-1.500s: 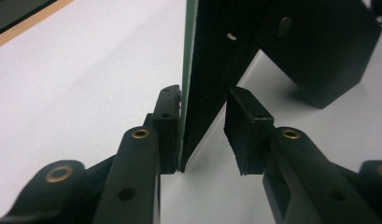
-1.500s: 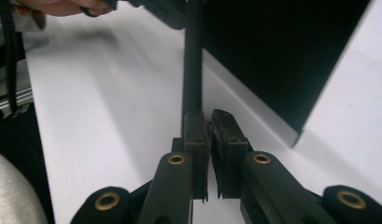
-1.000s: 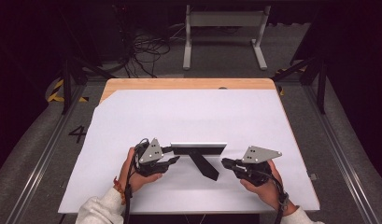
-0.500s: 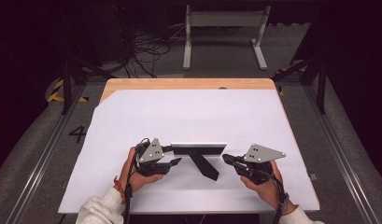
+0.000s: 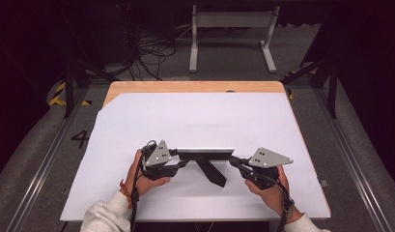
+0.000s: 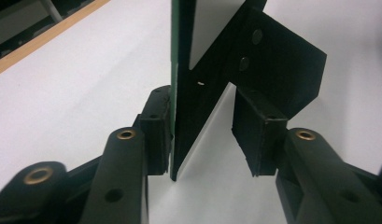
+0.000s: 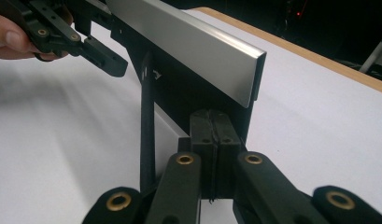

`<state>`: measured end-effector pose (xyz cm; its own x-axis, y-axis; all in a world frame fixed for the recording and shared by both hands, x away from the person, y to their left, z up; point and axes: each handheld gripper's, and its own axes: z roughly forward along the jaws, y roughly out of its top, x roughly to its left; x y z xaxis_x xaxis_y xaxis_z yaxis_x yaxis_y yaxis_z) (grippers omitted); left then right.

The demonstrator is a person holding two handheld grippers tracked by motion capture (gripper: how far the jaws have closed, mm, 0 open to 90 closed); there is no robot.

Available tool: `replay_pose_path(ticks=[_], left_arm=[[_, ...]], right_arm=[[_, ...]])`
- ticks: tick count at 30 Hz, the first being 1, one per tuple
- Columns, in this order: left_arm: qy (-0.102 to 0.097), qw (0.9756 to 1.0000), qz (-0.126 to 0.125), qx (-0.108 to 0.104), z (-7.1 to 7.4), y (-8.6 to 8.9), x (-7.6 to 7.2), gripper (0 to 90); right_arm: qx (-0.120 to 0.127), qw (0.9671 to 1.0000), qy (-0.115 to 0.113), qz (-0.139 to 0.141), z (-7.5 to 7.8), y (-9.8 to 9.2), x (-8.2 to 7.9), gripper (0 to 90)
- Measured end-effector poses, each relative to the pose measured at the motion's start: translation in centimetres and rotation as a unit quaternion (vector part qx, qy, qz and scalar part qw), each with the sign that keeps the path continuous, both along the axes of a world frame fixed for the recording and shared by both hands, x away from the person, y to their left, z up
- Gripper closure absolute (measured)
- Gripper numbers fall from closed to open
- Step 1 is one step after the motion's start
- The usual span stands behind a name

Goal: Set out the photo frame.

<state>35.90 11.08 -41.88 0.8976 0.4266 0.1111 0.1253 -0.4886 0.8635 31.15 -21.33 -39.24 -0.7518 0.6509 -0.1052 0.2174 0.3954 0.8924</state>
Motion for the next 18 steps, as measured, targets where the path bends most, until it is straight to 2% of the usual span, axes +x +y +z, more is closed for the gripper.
replay_pose_path(ticks=[3,7,11,18], left_arm=[[-0.006,0.9999,0.005,0.007,0.1,-0.1,-0.1,60.6],[-0.004,1.0000,0.004,0.005,0.0,0.0,-0.1,64.4],[-0.007,1.0000,0.002,0.005,0.0,0.1,-0.2,68.2],[-0.005,1.0000,-0.003,0.004,0.0,0.1,-0.5,75.3]], right_arm=[[-0.001,1.0000,-0.003,-0.007,-0.1,0.1,0.2,90.0],[0.000,0.9999,-0.002,-0.015,-0.2,0.1,0.6,90.0],[-0.010,0.9997,-0.009,-0.020,-0.4,0.4,0.8,90.0],[-0.006,0.9997,-0.006,-0.024,-0.4,0.4,1.2,90.0]])
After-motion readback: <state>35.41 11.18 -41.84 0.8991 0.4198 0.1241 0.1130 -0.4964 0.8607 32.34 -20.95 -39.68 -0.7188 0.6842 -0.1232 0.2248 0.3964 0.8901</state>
